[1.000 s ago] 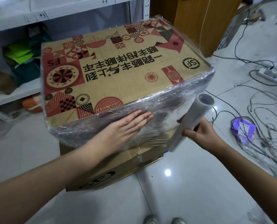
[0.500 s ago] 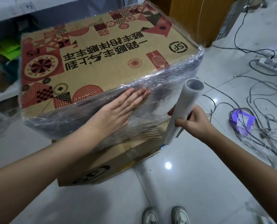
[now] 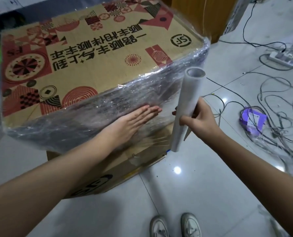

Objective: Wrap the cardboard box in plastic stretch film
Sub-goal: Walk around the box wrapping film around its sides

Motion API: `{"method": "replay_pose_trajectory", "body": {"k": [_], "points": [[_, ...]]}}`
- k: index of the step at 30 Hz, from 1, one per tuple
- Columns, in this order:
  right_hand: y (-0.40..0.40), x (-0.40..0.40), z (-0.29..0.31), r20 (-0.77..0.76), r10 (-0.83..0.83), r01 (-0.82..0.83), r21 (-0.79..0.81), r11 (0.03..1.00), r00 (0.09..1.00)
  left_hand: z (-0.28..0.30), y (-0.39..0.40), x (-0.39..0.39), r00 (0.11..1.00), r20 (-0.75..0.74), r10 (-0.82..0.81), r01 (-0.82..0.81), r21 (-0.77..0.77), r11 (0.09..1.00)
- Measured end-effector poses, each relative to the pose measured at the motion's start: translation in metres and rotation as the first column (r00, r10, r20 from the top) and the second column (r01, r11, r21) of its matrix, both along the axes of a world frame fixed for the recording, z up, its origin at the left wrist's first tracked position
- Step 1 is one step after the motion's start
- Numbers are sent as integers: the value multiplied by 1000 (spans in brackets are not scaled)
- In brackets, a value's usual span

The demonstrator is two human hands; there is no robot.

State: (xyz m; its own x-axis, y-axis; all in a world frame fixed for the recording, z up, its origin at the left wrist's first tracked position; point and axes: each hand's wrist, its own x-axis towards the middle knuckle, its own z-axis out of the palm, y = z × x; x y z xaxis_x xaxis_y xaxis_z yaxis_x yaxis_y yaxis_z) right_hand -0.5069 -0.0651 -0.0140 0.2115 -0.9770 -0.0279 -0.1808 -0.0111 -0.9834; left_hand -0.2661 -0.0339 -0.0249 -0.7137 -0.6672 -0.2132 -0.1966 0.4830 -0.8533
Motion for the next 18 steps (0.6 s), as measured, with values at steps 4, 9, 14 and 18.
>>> {"method": "replay_pose_trajectory", "body": {"k": [4,9,14,18], "points": [[-6,0,-1,35,25,-27,59,998,999,-3,5,-10,994,22,108,-108,10,994],[-6,3,-8,-70,4,-3,2,1000,998,-19,18,-21,993,-18,118,-110,237,965],[-8,4,-19,-205,-72,48,-121,991,976,-41,9,-17,994,44,101,-108,195,975],[-6,2,-24,-200,-91,63,-146,987,975,-62,4,-8,993,102,54,-65,108,992]]}}
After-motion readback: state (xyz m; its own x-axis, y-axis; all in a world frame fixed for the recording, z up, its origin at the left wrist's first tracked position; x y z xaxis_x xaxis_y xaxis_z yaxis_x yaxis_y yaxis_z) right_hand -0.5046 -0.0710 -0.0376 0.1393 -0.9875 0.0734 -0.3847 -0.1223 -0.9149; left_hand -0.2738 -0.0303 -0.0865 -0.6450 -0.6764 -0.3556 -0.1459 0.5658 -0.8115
